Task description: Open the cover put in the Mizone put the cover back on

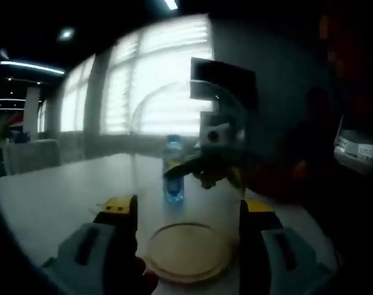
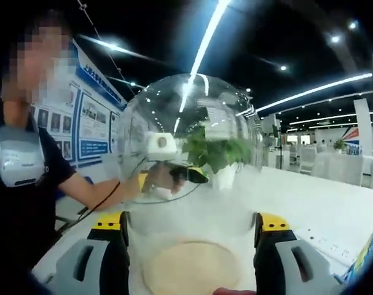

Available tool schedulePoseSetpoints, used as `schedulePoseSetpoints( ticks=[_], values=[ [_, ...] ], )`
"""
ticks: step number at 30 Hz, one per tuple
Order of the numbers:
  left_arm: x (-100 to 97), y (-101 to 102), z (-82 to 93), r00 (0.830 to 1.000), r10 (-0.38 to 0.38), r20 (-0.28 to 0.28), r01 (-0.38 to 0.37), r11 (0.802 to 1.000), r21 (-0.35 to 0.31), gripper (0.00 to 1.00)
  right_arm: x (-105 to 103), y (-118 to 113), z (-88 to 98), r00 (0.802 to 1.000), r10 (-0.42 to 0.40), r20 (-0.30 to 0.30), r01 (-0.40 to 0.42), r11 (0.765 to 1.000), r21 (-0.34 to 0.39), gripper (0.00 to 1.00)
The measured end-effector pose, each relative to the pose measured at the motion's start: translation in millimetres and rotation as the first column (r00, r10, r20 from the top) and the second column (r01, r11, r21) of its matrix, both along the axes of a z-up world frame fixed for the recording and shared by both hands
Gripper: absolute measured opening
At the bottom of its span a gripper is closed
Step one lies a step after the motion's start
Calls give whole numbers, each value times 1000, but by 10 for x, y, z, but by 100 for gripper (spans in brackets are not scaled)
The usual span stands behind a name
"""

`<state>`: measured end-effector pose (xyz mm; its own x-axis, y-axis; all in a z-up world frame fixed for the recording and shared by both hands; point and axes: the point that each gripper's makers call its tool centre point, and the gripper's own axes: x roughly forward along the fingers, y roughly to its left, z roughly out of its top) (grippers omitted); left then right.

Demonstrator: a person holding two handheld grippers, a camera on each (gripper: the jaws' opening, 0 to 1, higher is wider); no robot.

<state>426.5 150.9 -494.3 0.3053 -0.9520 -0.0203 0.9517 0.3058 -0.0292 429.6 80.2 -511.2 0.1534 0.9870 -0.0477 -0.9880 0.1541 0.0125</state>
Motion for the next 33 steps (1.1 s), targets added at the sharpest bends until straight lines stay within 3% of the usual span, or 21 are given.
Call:
schedulePoseSetpoints(
  ticks=[3, 9, 14, 23, 33],
  values=[
    [2, -27, -17, 1000, -13, -9, 12, 1000, -17, 59, 8, 40, 1, 1000, 11, -9, -11, 1000, 3, 80],
    [9, -153, -142, 1000, -28, 9, 28, 999, 27, 67, 3, 140, -14, 1000, 21, -13, -21, 1000, -11, 86],
    [42, -258, -188, 999, -33, -6, 33, 999, 21, 74, 9, 173, -29, 999, 34, -14, -34, 999, 1, 89],
    [55, -280, -94, 995, -59, -77, 52, 995, -88, 75, 8, 198, -21, 998, 54, -13, -53, 998, 35, 90],
    [16, -288, -120, 998, -44, -34, 42, 998, -55, 73, 10, 184, -22, 997, 77, -21, -76, 996, 39, 90]
  ],
)
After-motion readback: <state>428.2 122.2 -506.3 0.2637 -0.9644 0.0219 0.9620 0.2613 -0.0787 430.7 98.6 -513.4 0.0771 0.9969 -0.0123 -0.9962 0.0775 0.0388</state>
